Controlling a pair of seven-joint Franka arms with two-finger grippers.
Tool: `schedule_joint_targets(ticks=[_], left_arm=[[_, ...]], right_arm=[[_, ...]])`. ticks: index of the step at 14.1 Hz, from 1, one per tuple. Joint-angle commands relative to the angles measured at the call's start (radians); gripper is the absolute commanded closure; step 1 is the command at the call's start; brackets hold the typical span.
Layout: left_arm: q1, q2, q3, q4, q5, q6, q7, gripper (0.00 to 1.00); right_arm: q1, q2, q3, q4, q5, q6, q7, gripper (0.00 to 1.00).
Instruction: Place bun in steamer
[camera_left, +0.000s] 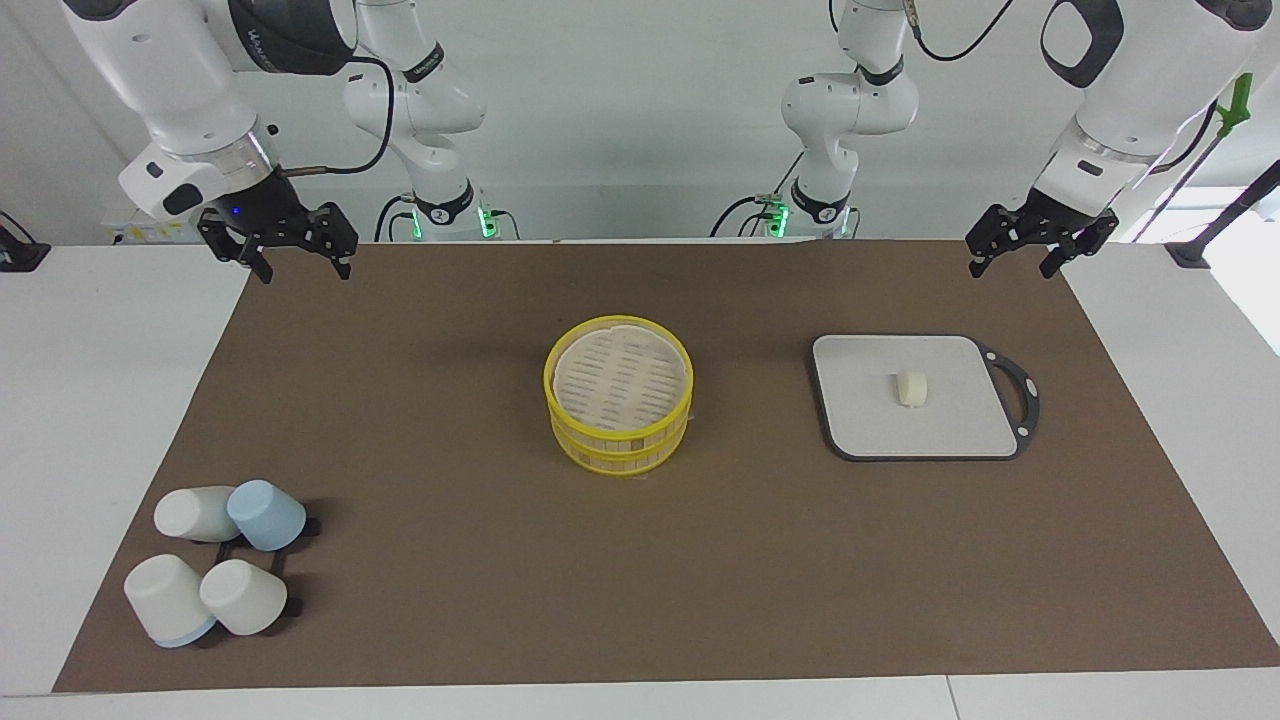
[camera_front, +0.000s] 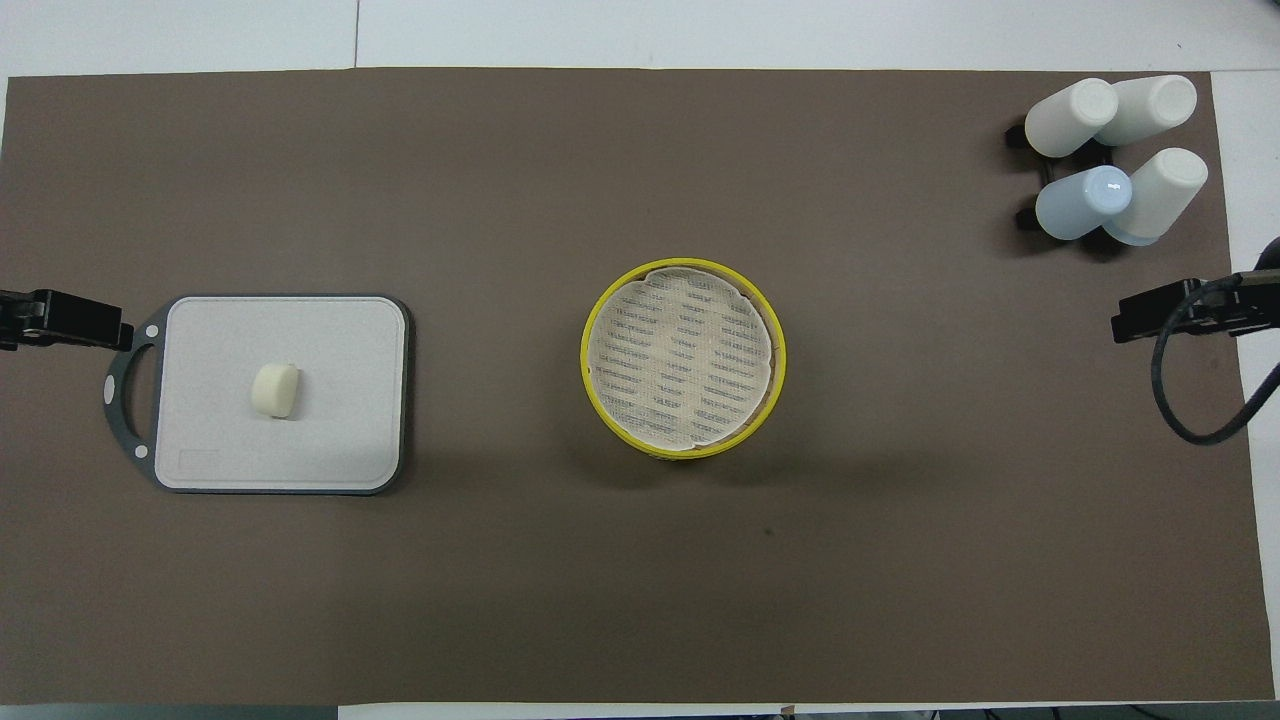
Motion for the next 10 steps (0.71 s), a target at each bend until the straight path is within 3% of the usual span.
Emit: schedule_joint_targets(ticks=[1,6,9,10], left_arm=[[-0.009,-0.031,0.003,-0.039,0.009,0.025,-0.013,0.0],[-0.01,-0.031,0.003,-0.039,0.011,0.027,-0.013,0.0],[-0.01,-0.031,0.003,-0.039,0.009,0.027,-0.013,0.0],[-0.01,-0.031,0.002,-0.039,0.009,0.027,-0.015,0.0]], right_arm=[[-0.005,-0.011,0.006,-0.009,-0.005,0.004,-0.001,0.0],[0.014,0.018,0.032,-0.003,0.091,0.05,0.04,0.0],[0.07,0.05,0.198,0.069,0.09,0.029,0.286,0.0],[0.135,0.12,0.214,0.124,0.078,0.021,0.354,0.0]])
